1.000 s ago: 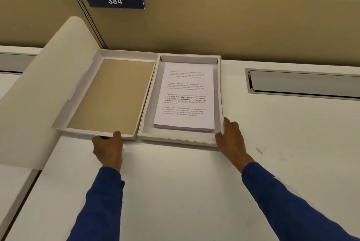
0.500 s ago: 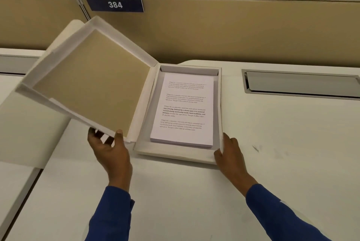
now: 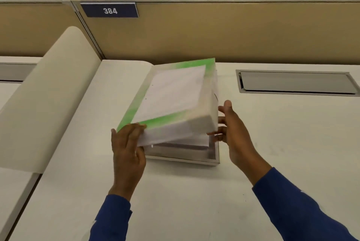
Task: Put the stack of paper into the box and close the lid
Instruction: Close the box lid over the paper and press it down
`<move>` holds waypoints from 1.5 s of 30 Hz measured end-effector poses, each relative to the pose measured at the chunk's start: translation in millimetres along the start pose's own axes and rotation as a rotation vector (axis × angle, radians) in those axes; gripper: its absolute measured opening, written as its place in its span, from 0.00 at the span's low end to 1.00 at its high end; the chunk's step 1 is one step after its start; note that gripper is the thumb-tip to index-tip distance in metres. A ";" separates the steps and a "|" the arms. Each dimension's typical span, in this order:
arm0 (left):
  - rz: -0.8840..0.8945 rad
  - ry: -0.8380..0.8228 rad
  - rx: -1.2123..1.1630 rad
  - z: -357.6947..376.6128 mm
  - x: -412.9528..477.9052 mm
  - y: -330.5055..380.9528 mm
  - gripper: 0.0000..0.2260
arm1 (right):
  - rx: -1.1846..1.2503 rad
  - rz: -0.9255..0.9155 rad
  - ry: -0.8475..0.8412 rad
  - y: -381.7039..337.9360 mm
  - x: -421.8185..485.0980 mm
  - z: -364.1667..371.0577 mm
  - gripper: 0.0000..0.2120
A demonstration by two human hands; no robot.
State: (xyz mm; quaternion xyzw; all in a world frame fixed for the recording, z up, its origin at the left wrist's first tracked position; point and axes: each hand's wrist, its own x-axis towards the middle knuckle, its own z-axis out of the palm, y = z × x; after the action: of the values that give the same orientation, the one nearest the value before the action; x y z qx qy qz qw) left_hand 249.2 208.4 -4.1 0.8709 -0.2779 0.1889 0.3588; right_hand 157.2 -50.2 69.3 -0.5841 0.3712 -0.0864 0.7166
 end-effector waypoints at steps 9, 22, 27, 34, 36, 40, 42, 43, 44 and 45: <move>-0.353 -0.131 0.023 8.3 -16.1 -4.9 0.44 | -0.460 -0.037 0.098 44.8 3.7 -10.2 0.26; -0.561 -0.278 -0.171 3.0 -14.8 -2.6 0.42 | -0.774 -0.156 0.142 88.7 -12.0 -13.2 0.24; -0.543 -0.221 -0.167 1.9 -29.7 -6.6 0.38 | -0.838 -0.132 0.110 100.4 -19.5 -15.1 0.26; -0.551 -0.194 -0.127 12.2 -38.7 -7.2 0.34 | -0.879 -0.129 0.089 120.0 -23.7 -16.5 0.27; -0.558 -0.227 -0.102 16.3 -42.3 -11.5 0.35 | -0.938 -0.137 0.086 122.2 -22.6 -15.8 0.30; -0.536 -0.302 0.013 21.8 -48.0 -18.1 0.40 | -1.003 -0.277 0.059 122.5 -19.6 -14.4 0.35; -0.534 -0.345 0.068 23.6 -48.1 -18.6 0.44 | -1.075 -0.344 0.040 124.1 -15.1 -15.6 0.36; -0.532 -0.355 0.082 24.3 -47.8 -18.5 0.45 | -1.105 -0.358 0.039 124.9 -12.5 -16.0 0.36; -0.529 -0.359 0.092 24.9 -47.0 -18.6 0.46 | -1.125 -0.364 0.041 125.4 -9.9 -16.0 0.36; -0.525 -0.363 0.101 25.5 -45.8 -18.8 0.47 | -1.141 -0.364 0.044 124.9 -7.6 -15.8 0.36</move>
State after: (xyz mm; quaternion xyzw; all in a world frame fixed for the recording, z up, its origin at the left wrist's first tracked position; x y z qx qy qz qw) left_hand 228.7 216.8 -55.2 0.9490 -0.0933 -0.0549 0.2960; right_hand 103.1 -20.4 -40.7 -0.9289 0.2675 -0.0069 0.2558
